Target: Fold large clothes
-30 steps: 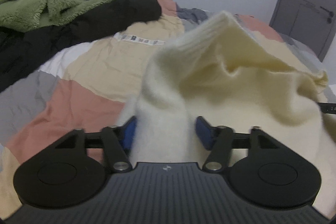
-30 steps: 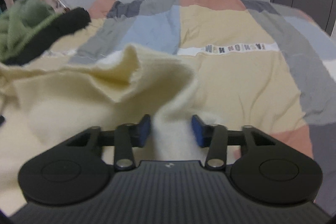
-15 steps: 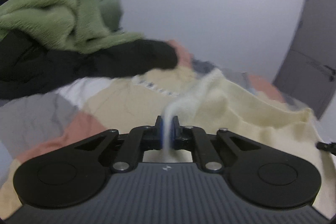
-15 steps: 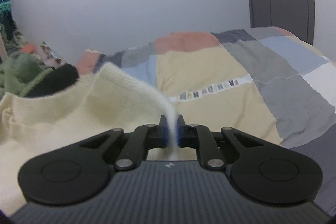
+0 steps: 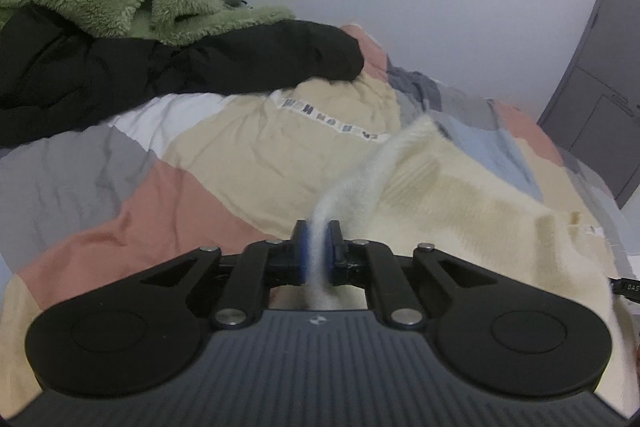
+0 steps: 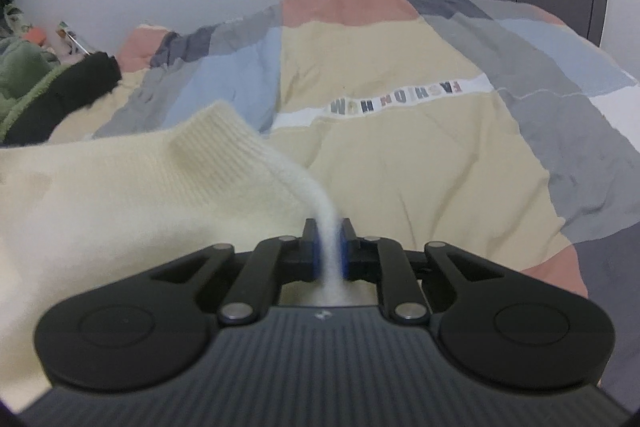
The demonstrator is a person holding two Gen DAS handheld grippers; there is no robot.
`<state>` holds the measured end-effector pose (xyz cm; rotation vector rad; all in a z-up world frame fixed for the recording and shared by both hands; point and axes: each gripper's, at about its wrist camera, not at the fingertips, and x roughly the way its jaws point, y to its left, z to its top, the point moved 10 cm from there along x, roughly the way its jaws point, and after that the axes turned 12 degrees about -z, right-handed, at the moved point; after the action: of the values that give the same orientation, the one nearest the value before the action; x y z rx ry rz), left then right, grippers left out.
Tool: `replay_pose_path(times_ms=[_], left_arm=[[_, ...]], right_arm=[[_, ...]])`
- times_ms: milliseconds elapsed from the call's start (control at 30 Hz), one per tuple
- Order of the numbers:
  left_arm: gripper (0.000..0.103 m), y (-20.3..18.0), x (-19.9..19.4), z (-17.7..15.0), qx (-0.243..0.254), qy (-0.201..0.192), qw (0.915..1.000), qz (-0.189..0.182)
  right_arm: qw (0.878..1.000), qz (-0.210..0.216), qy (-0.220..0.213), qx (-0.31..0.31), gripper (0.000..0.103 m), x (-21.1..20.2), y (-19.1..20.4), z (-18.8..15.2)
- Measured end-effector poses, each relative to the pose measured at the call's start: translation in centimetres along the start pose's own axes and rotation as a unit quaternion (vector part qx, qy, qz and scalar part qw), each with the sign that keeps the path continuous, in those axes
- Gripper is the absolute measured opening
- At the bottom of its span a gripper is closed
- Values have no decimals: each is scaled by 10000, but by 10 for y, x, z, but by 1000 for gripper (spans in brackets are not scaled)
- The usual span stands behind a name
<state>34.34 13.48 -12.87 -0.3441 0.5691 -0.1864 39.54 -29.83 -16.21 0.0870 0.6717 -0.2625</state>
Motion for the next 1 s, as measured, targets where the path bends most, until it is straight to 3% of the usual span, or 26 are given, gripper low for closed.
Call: replay_pose_path(times_ms=[33,100,200,333,433,700,1000], left_arm=[[12,-2,-3,2,-11,-36,10000,-51],[31,-10,-10,6,-48,-120,9998,-178],[48,-24,-32,19,-185,-633,9963,-558],[48,-50,-48,28,30,-749,9933,-878],[48,-66,-45,20,266,-560,9939,-909],[48,-71,-12,-13,445,74,9965,-700],[48,-64,15,-36,626,562,9951,-513]], right_arm=[[10000,0,-39,-3,16,-4,0,1],[9999,-63,-147,-24,34,-12,0,6],[9994,121,-308,137,41,-28,-1,14],[9965,454,-484,498,42,-50,-2,25],[9938,712,-681,510,42,-70,9,29],[9867,1518,-559,-173,42,-94,78,5],[9870,1418,-116,-747,39,-57,117,-29]])
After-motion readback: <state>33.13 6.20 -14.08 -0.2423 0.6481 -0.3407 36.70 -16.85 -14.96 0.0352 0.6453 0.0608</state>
